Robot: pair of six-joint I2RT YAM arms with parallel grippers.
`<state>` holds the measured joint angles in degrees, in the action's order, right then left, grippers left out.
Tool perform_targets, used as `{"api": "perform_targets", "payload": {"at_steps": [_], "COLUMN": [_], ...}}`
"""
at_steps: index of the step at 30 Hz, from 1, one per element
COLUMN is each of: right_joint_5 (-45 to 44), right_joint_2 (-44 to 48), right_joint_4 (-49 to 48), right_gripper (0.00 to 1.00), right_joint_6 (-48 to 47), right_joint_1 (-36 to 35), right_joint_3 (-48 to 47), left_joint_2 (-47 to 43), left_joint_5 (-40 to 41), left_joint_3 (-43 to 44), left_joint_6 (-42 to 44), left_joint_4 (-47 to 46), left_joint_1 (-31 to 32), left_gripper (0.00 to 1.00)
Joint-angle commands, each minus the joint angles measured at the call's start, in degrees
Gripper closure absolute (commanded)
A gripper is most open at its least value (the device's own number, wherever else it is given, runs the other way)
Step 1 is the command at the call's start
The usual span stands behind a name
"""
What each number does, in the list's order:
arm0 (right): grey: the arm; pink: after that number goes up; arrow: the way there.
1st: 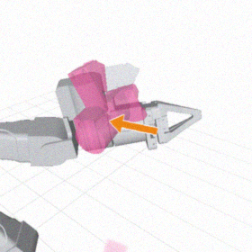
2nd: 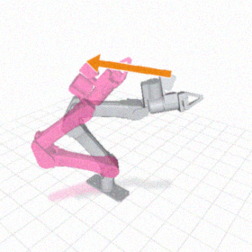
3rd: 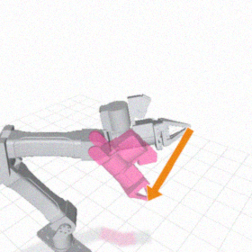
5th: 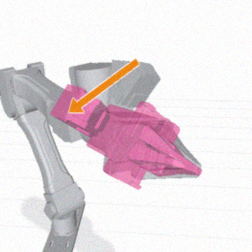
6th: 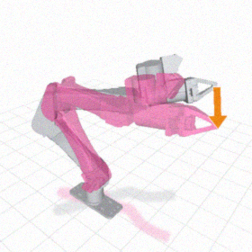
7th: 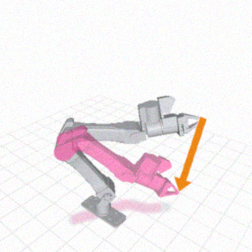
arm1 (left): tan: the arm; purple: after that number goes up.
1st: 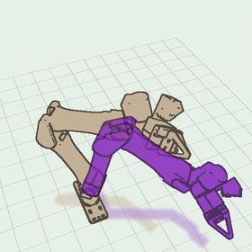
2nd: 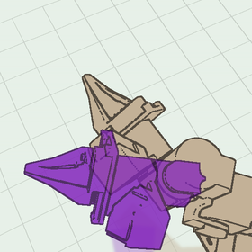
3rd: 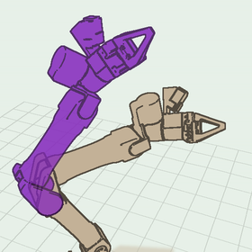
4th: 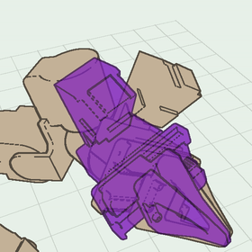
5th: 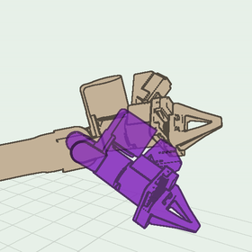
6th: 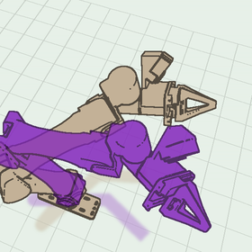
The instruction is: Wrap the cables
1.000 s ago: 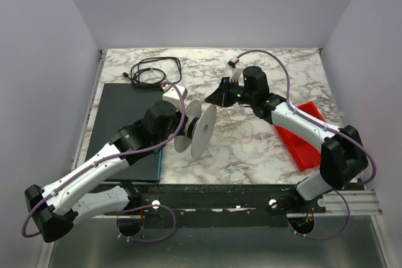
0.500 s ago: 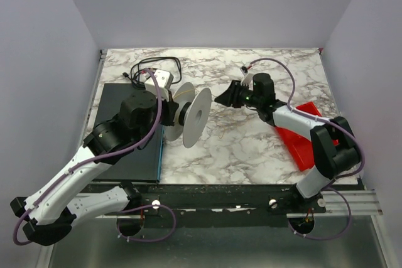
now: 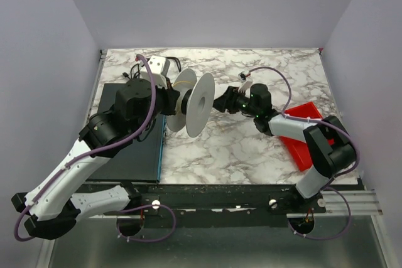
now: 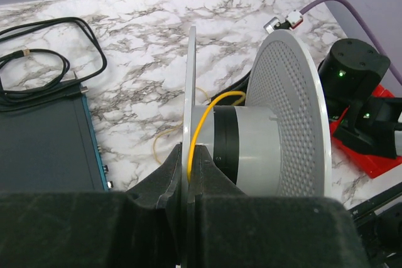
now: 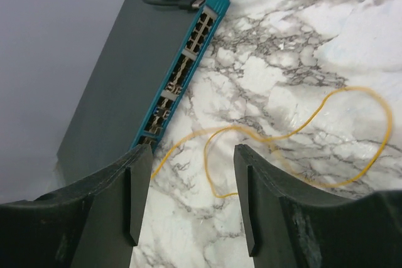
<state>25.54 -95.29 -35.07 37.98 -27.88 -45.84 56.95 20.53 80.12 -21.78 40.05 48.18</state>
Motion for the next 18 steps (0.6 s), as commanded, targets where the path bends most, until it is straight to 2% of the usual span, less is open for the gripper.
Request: {"api": "perform_targets", "payload": {"at_steps": [1, 12, 16, 18], "right_joint_5": [-10.14, -18.33, -14.66, -14.28], "right_joint_2": [2.70, 6.85, 10.32, 12.95], "right_joint_4": [-3.62, -4.96, -10.94, -11.09], "right_gripper": [0.37, 0.31, 0.31, 0.31], "right_joint_6": [-6.33, -3.77, 2.82, 1.97], "right_joint_1": [-3.15, -2.77, 2.93, 3.18], "right_joint_3": [-0.59, 4.61, 12.39, 15.39], "left_joint_2": [0.48, 2.18, 3.12, 3.87], "left_joint_5": [-0.34, -1.59, -2.46, -2.88], "left_joint_3": [4.09, 10.42, 12.72, 14.08], "left_joint_6": [-2.18, -3.53, -3.12, -2.79], "left_joint_4": [-1.94, -1.06, -0.70, -0.37], "left_joint_1": [0.07, 0.07, 0.07, 0.07], "left_gripper": [1.00, 1.00, 1.00, 1.00]}}
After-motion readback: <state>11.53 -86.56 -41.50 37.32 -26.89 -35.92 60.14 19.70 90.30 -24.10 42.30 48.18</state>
